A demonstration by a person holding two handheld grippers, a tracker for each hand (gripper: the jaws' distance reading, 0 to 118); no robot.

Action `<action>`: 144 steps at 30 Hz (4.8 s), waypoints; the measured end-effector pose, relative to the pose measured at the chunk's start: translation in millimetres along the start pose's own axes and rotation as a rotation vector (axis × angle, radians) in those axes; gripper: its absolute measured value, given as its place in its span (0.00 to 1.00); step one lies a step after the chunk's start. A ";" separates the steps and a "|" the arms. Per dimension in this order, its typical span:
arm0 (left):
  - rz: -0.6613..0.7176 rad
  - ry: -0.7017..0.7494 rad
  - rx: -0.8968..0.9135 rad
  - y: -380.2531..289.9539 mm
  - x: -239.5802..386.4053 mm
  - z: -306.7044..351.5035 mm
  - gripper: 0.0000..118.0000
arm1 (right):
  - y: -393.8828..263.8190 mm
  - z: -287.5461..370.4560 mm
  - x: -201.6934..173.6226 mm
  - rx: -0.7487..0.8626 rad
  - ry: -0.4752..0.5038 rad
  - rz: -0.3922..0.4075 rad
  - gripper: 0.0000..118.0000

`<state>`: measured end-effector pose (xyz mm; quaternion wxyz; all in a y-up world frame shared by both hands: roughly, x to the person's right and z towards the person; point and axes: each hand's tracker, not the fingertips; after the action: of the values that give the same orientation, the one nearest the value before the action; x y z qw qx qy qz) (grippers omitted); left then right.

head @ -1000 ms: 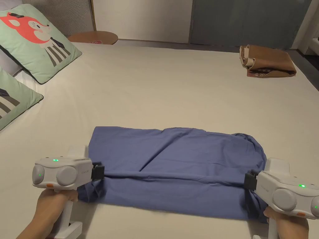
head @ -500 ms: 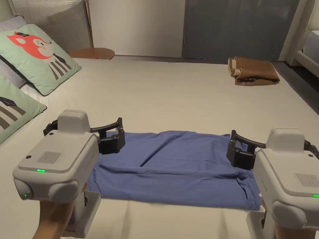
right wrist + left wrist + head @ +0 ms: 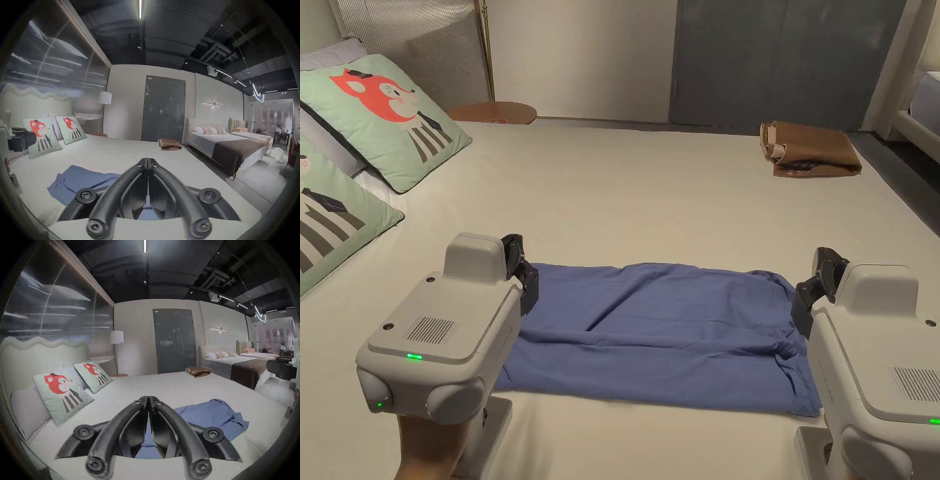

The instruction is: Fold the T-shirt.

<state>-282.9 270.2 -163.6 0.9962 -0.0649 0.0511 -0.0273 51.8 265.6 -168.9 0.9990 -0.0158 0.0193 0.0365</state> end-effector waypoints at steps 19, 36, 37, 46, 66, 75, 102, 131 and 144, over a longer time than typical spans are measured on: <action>0.169 0.050 -0.752 -119.3 -97.0 -115.4 0.90 | -24.2 -32.9 4.9 -0.084 -0.006 0.015 0.00; -0.006 0.041 -0.821 -153.5 -62.9 -128.5 0.03 | -49.8 -50.4 17.4 -0.196 -0.017 0.011 0.00; -0.023 0.043 -0.809 -151.8 -61.9 -126.4 0.03 | -52.7 -51.5 21.0 -0.210 -0.023 0.001 0.00; 0.018 0.024 -0.729 -122.9 -82.6 -117.7 0.03 | -140.5 -96.2 70.6 -0.648 -0.069 -0.123 0.85; 0.093 0.046 -0.716 -126.7 -101.2 -102.6 0.03 | -135.1 -75.8 60.6 -0.704 0.002 -0.106 0.09; 0.189 0.044 -0.752 -144.6 -120.8 -25.5 0.03 | -150.8 -16.8 85.3 -0.703 -0.005 -0.128 0.09; 0.240 0.032 -0.309 -48.8 -64.9 12.6 0.84 | -53.2 9.5 30.0 -0.311 0.052 -0.108 0.93; -0.004 0.018 -0.059 -1.3 -4.9 -16.9 0.00 | 6.1 -2.3 -2.6 -0.004 0.013 -0.002 0.00; 0.103 -0.033 -0.637 -50.6 -93.9 -189.8 0.00 | -14.5 -59.5 -9.5 -0.107 0.021 0.022 0.00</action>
<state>-398.5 201.8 -334.8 0.9265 -0.3715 0.0442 0.0417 41.2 248.5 -227.5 0.9960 -0.0693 0.0281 0.0483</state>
